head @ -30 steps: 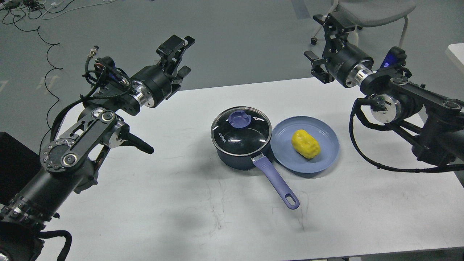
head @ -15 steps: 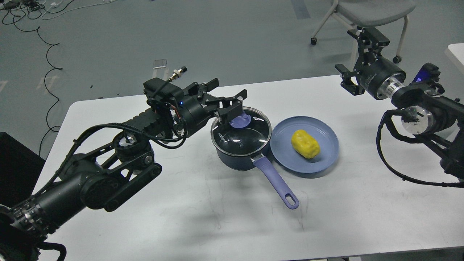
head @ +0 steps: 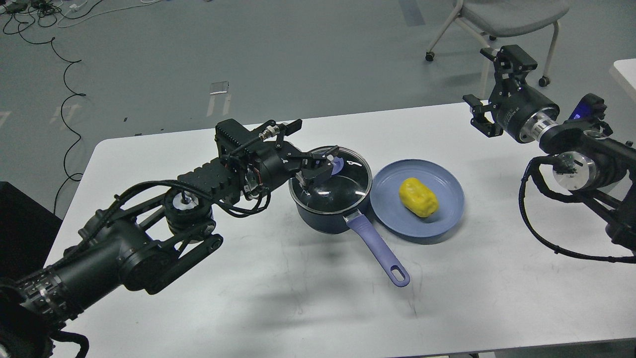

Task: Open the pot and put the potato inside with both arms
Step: 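Lower the left gripper onto the lid's blue knob and grasp it, then lift the lid off the saucepan and set it down nearer the robot, then release the lid and raise the left gripper away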

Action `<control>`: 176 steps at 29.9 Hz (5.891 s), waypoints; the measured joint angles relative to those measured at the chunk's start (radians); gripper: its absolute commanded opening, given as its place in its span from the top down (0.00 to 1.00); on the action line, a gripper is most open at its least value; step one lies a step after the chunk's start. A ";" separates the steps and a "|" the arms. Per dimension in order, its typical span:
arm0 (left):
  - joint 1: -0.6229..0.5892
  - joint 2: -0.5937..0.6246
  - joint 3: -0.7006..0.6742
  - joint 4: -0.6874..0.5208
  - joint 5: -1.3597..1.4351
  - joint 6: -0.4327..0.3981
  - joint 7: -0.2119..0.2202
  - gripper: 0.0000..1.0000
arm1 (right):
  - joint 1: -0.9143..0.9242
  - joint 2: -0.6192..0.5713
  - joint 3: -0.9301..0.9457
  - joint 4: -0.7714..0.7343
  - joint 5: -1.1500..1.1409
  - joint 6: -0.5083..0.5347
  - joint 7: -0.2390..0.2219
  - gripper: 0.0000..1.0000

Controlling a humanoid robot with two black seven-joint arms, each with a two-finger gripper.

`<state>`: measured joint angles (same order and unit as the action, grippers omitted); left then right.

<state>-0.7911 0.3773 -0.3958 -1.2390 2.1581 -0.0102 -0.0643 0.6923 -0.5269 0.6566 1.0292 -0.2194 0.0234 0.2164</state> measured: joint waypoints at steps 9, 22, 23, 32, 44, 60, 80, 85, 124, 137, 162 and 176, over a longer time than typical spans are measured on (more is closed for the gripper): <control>0.012 -0.023 0.000 0.032 -0.059 0.002 -0.001 0.02 | -0.026 -0.010 -0.006 -0.003 -0.001 -0.001 0.000 0.00; 0.009 -0.083 0.006 0.037 -0.062 0.003 -0.002 0.02 | -0.042 -0.010 -0.009 -0.003 -0.002 0.001 -0.002 0.00; 0.009 -0.084 0.006 0.037 -0.062 0.003 -0.002 0.02 | -0.043 -0.010 -0.009 -0.003 -0.002 0.001 -0.002 0.00; 0.011 -0.114 0.015 0.085 -0.061 0.004 -0.001 0.02 | -0.044 -0.010 -0.009 -0.003 -0.002 0.001 -0.002 0.00; 0.015 -0.135 0.017 0.095 -0.060 0.004 -0.003 0.02 | -0.053 -0.010 -0.010 -0.029 -0.002 0.002 -0.002 0.00; 0.018 -0.135 0.021 0.122 -0.059 0.004 -0.009 0.02 | -0.057 -0.010 -0.008 -0.034 -0.002 0.003 -0.002 0.00; 0.026 -0.147 0.041 0.141 -0.058 0.004 -0.009 0.09 | -0.059 -0.010 -0.005 -0.048 -0.002 0.003 0.002 0.00; 0.026 -0.146 0.036 0.158 -0.059 0.004 -0.004 0.32 | -0.059 -0.010 -0.006 -0.049 -0.002 0.003 0.003 0.00; 0.189 0.454 0.087 0.052 -0.218 0.337 -0.100 0.51 | -0.059 -0.010 -0.017 -0.066 -0.003 0.004 0.005 0.00; 0.281 0.352 0.087 0.070 -0.221 0.377 -0.105 0.51 | -0.060 -0.009 -0.023 -0.067 -0.003 0.002 0.005 0.00; 0.317 0.304 0.094 0.142 -0.246 0.375 -0.109 0.43 | -0.057 -0.010 -0.023 -0.061 -0.003 -0.007 0.005 0.00; 0.317 0.271 0.130 0.171 -0.283 0.373 -0.108 0.01 | -0.057 -0.011 -0.022 -0.057 -0.005 -0.008 0.006 0.00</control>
<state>-0.4736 0.6478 -0.2657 -1.0684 1.8754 0.3631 -0.1719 0.6348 -0.5383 0.6347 0.9723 -0.2239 0.0158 0.2223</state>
